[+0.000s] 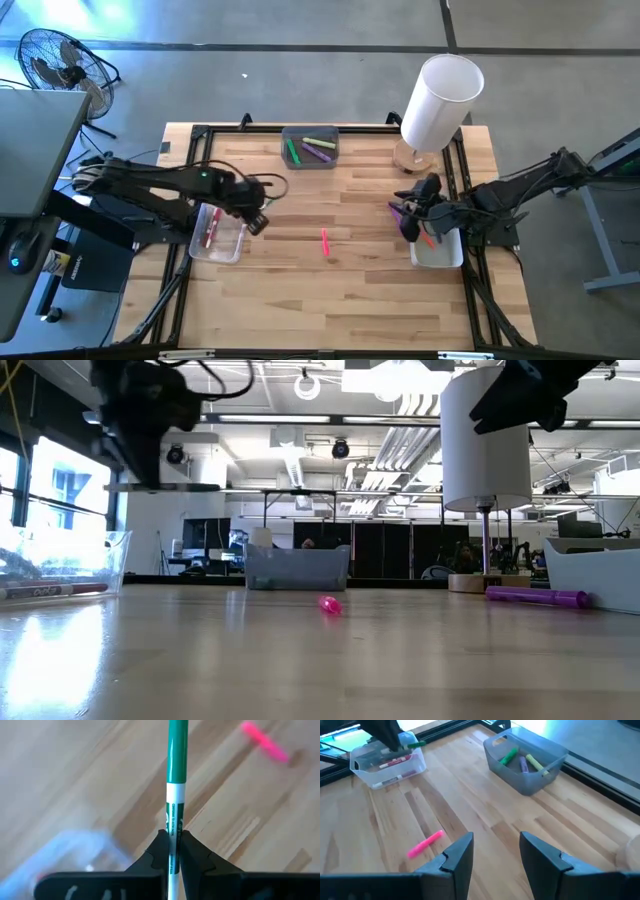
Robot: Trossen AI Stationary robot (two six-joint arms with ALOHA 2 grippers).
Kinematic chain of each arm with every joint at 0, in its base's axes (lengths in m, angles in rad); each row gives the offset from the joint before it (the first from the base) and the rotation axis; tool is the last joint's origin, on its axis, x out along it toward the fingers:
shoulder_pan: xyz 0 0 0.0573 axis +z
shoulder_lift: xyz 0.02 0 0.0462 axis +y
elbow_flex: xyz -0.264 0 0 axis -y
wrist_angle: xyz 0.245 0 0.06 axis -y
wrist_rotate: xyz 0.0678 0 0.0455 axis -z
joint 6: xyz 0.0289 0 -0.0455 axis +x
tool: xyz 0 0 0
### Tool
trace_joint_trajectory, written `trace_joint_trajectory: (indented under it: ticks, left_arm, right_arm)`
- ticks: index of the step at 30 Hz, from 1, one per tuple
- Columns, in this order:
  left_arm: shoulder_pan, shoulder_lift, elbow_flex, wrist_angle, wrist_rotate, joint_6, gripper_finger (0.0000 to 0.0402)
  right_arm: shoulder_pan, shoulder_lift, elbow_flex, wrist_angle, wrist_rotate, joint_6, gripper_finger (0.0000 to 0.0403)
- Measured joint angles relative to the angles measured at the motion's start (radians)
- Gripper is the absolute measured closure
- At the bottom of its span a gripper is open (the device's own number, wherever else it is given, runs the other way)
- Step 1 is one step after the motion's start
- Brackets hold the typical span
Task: Pick & Place Markers
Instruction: Put the white and green marker into the transparent bin, then put the pink pen into the gray bin
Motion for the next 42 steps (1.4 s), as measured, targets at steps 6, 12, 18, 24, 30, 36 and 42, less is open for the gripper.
trace_joint_trajectory:
  ticks: [6,12,18,24,30,36,42]
  left_arm:
    - [-0.053,-0.066,-0.005,-0.216,-0.005,-0.262,0.0387]
    - [-0.14,-0.07,-0.014,-0.356,0.001,-0.425,0.0387]
    - [-0.219,-0.07,-0.126,-0.34,0.098,-0.542,0.0387]
    - [-0.27,-0.069,-0.196,-0.23,0.103,-0.582,0.0361]
    - [-0.269,-0.069,-0.197,-0.203,0.081,-0.61,0.0278]
    - [-0.269,-0.071,-0.197,-0.208,0.088,-0.617,0.0236]
    - [-0.269,-0.096,-0.113,-0.187,-0.017,-0.638,0.0242]
  right_arm:
    - [-0.053,0.071,0.0,0.064,-0.03,0.002,0.0254]
    - [-0.116,0.149,0.0,0.182,-0.151,-0.045,0.0254]
    - [-0.156,0.201,0.0,0.287,-0.245,-0.112,0.0254]
    - [-0.186,0.215,0.0,0.352,-0.321,-0.162,0.0254]
    - [-0.213,0.215,0.0,0.352,-0.33,-0.163,0.0254]
    - [-0.237,0.215,0.0,0.355,-0.383,-0.164,0.0254]
    - [-0.236,0.215,0.0,0.356,-0.388,-0.217,0.0254]
